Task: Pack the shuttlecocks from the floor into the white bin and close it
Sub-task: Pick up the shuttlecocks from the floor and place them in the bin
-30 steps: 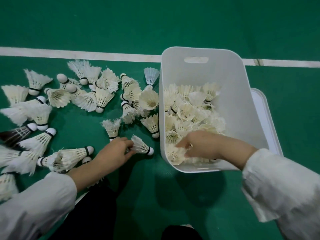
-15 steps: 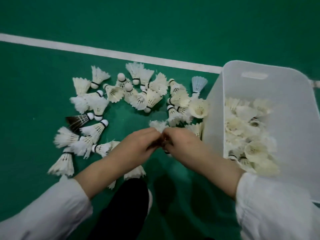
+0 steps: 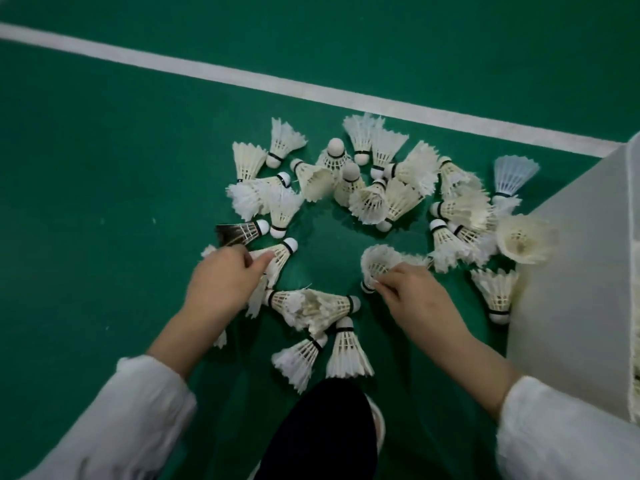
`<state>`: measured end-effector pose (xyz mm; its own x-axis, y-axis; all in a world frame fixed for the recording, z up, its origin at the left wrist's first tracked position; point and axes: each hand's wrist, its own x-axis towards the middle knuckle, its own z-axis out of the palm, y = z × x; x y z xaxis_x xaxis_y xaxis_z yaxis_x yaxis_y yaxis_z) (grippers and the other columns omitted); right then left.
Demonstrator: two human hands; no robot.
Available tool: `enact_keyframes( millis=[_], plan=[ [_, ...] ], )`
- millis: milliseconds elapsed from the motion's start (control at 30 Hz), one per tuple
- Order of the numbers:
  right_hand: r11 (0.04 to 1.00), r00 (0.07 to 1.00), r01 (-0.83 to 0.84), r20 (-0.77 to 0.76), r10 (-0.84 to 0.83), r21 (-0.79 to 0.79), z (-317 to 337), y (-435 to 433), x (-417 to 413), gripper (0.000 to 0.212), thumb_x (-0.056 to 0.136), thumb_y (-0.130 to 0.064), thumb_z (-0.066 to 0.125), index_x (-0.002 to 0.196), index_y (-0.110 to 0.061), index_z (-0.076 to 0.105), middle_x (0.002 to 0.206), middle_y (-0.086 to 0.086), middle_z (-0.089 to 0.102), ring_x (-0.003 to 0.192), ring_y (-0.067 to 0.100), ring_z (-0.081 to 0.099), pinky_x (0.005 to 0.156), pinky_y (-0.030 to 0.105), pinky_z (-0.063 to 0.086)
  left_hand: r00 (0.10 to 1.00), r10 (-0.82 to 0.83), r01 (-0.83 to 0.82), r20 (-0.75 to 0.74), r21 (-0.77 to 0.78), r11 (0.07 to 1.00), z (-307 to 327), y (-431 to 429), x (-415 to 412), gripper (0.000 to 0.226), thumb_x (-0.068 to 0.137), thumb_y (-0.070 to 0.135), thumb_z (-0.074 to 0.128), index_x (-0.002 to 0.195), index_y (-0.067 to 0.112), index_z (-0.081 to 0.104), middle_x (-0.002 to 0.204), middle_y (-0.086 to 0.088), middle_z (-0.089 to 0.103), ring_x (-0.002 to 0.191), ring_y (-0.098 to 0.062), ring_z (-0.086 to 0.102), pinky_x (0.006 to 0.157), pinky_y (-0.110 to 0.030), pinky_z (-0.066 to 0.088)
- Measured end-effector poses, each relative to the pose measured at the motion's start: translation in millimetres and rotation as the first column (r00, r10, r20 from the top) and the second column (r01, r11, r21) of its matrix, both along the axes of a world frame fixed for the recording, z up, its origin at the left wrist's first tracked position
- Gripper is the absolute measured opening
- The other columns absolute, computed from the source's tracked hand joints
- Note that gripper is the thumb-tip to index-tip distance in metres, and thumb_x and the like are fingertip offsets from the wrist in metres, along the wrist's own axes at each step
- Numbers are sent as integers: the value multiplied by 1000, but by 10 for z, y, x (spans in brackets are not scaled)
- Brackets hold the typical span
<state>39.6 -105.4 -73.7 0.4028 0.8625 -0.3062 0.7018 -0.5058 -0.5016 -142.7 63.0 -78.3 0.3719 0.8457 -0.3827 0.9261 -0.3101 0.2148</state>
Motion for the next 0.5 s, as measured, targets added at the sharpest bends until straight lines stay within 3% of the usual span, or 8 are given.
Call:
enact_keyframes(
  millis=[100,267,367,500],
  plan=[
    [999,1000,-6,21,7,-40,-28,26,4,25,95,-25,48,96,-12,69,95,4,63,95,24,54,76,29,38,999,35,-35,24,-8,999,-137,-84,39,35,85,49,56,83,15,63,78,-3,65,74,-22,60,64,-31,48],
    [998,1000,11,-5,-12,-57,7,97,63,26,95,-27,47,92,-11,68,94,3,66,90,22,57,74,32,42,950,69,-76,305,12,997,-145,-33,57,17,86,25,62,99,14,64,98,-2,63,98,-22,55,82,-34,46],
    [997,1000,27,-7,-27,-67,19,116,91,25,95,-28,47,93,-12,66,91,4,65,87,22,58,69,31,40,898,6,-12,441,10,1000,-5,-41,83,8,89,22,57,95,16,59,97,4,61,91,-15,55,77,-27,41],
    [994,996,91,-10,-92,-52,33,157,122,16,93,-26,48,92,-16,60,91,3,67,85,24,60,70,34,46,839,-3,58,543,-85,995,123,-22,119,5,95,24,45,96,21,48,86,4,61,64,-13,64,57,-20,44]
  ],
)
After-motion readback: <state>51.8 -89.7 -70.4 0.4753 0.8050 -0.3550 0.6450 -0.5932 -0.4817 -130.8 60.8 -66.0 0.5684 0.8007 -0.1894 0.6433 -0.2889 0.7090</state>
